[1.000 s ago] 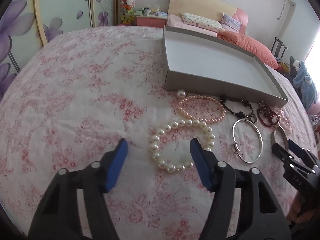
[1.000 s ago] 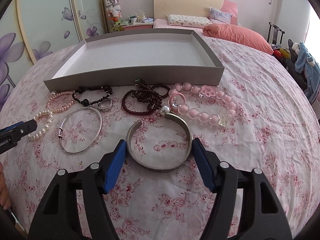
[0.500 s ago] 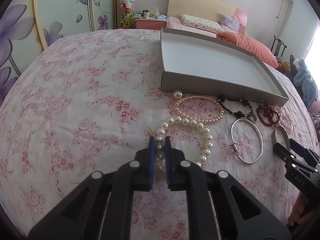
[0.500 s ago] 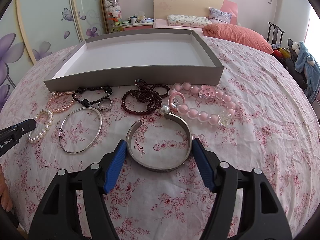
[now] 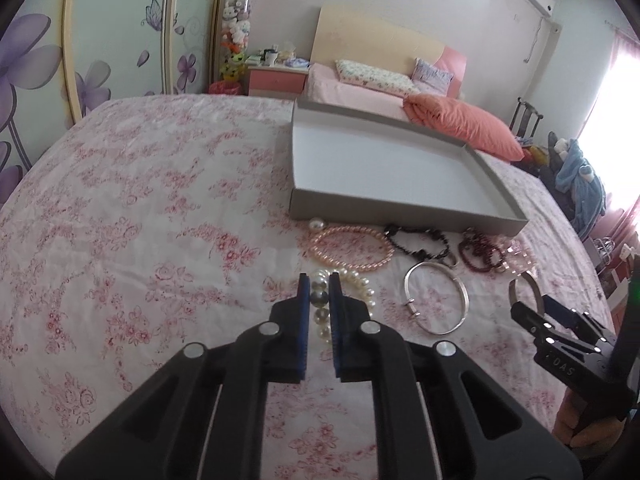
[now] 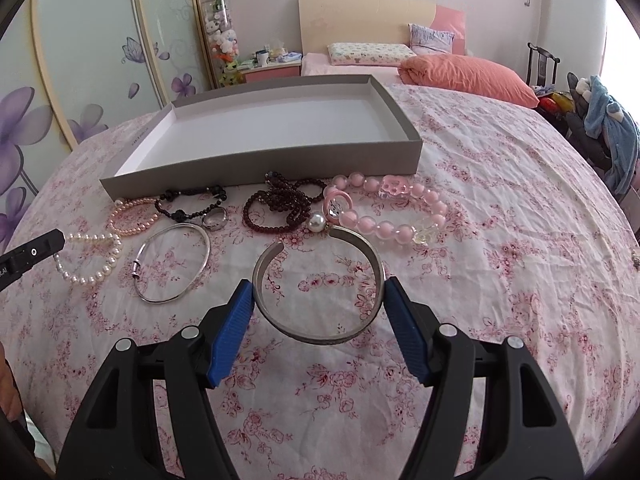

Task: Organize jewelry
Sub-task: 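Lift the pearl bracelet with the left gripper while the right gripper lifts the silver cuff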

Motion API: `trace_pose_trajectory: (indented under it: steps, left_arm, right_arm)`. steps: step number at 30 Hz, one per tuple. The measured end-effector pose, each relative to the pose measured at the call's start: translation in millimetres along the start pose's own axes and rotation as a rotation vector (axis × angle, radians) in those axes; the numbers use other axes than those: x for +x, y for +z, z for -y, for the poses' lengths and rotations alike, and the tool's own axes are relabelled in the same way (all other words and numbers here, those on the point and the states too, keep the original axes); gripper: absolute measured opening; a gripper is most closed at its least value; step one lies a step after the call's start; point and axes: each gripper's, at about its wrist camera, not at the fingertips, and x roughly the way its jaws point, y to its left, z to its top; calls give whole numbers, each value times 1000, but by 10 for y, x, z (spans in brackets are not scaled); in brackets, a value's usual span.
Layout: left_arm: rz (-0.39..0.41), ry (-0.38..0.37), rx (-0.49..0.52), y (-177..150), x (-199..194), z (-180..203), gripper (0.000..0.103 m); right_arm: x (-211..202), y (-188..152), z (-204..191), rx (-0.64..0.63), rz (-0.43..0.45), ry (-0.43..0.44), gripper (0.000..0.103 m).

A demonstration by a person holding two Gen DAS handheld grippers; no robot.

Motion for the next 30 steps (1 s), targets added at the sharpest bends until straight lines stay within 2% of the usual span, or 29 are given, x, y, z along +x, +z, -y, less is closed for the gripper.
trace_pose_trajectory:
  steps: [10, 21, 30]
  left_arm:
    - [104, -47, 40, 57, -335, 227, 10]
    - [146, -16, 84, 102, -425, 353, 10]
    - [195, 22, 150, 271, -441, 544, 10]
  right_arm:
    - [-175, 41, 6, -9, 80, 20, 67]
    - [-337, 101, -25, -11, 172, 38, 67]
    - [-485, 399, -31, -16, 300, 38, 67]
